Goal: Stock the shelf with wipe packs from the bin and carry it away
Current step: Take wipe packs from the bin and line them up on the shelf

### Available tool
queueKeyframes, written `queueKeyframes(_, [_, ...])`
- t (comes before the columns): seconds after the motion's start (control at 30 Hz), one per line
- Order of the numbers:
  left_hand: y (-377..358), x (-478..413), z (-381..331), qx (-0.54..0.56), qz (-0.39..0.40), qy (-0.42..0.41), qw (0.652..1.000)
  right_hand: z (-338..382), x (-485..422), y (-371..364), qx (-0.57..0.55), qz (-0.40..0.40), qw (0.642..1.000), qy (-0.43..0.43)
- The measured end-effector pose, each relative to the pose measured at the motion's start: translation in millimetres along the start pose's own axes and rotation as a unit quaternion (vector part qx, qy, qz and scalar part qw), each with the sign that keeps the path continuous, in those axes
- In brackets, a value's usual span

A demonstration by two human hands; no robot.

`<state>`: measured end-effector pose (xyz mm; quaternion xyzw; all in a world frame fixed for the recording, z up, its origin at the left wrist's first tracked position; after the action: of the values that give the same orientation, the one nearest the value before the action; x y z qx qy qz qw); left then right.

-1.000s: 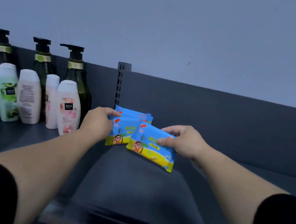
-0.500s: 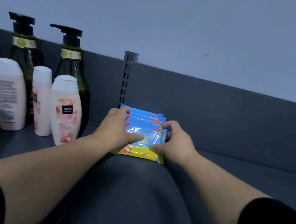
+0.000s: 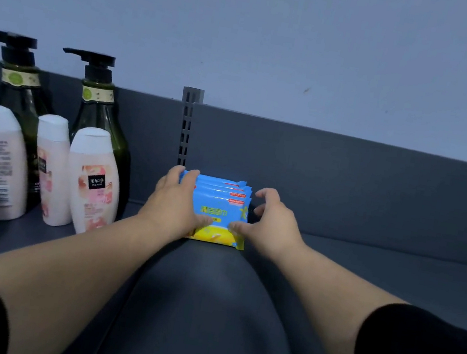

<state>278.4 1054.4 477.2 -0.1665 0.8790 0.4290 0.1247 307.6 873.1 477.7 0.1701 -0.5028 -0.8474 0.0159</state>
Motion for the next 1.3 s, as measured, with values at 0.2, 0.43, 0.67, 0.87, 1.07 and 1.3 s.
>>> queueKeyframes(0.2, [-2.4, 19.5, -47.9, -0.027, -0.007, -0.027, 0.999, -27.6, 29.8, 36.8, 0.059, -0.009, 0.998, -0.014])
queueKeyframes(0.43, [-67.7, 65.2, -193.5, -0.017, 0.039, -0.14, 0.989, -112.1, 115.7, 136.2, 0.159, -0.058, 0.984, -0.048])
queueKeyframes(0.67, [-163.9, 169.2, -363.5, -0.021, 0.114, -0.254, 0.96, -242.3, 257.9, 250.8, 0.256, -0.117, 0.947, -0.153])
queueKeyframes(0.87, [-245.9, 302.9, -501.9, -0.021, 0.151, -0.351, 0.924, -348.5, 417.5, 335.7, 0.308, -0.144, 0.904, -0.261])
queueKeyframes(1.07, [-319.0, 417.7, -598.3, 0.006, 0.21, -0.399, 0.893, -430.3, 556.6, 382.6, 0.346, -0.131, 0.851, -0.373])
queueKeyframes(1.3, [-405.7, 506.5, -660.0, 0.039, 0.301, -0.435, 0.848, -515.7, 657.8, 381.6, 0.324, -0.092, 0.818, -0.466])
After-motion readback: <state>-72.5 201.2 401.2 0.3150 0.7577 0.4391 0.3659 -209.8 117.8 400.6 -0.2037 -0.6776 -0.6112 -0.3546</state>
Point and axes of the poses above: each hand's wrist, its own x-axis away from the middle knuckle, its own y-axis out of the back of the hand, z = x × y, the point moved 8 cm from there along -x, towards the middle knuckle, and after that the axes turned 12 degrees about x, right-handed, at the moved point
